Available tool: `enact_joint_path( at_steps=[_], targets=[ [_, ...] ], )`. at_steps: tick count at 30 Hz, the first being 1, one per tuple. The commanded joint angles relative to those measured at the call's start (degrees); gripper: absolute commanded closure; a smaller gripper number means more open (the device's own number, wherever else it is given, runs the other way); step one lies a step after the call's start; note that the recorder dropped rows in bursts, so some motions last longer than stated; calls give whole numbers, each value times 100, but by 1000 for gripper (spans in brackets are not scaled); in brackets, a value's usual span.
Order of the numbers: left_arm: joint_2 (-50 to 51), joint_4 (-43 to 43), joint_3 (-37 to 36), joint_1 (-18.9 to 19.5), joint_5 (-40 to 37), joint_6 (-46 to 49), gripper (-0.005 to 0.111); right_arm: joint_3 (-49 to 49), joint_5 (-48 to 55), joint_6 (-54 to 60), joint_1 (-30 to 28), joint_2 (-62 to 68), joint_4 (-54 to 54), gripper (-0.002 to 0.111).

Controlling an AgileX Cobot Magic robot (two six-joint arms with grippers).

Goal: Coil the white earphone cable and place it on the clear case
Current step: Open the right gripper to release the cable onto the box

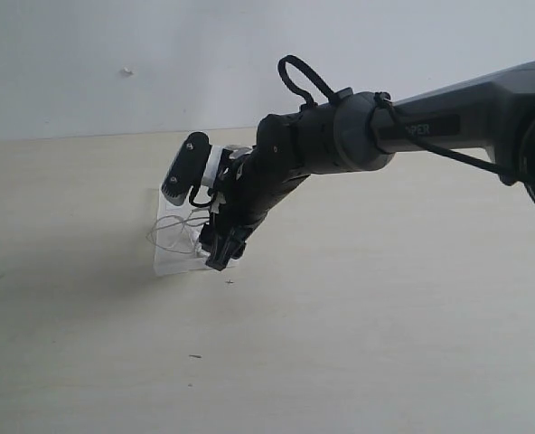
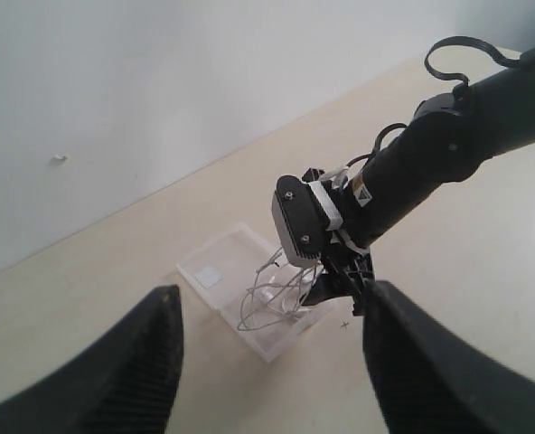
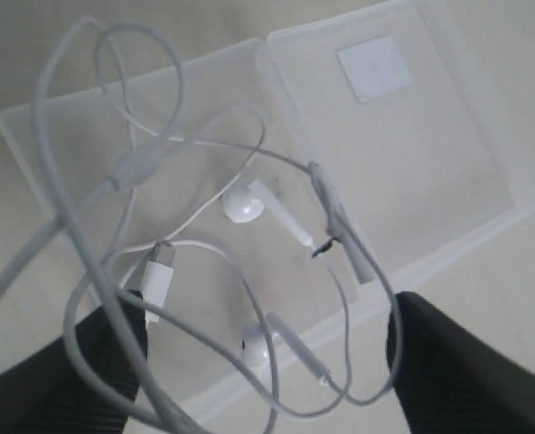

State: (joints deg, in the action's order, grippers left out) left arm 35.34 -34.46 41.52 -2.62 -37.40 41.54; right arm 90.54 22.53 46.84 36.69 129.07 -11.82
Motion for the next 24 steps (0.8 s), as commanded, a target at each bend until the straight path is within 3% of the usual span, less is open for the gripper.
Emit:
enact_joint_path(
  at_steps=[1,11,24],
  targets=[
    [-26,-38,-32,19,67,-2,49,20,63,33,-34,-29,133,36],
    [-26,-50,-32,19,50,-2,49,20,165,56,-34,-72,342,21],
    [-26,-50,-32,19,50,-2,49,20,397,-1053,-34,-353,1478,21]
  ],
)
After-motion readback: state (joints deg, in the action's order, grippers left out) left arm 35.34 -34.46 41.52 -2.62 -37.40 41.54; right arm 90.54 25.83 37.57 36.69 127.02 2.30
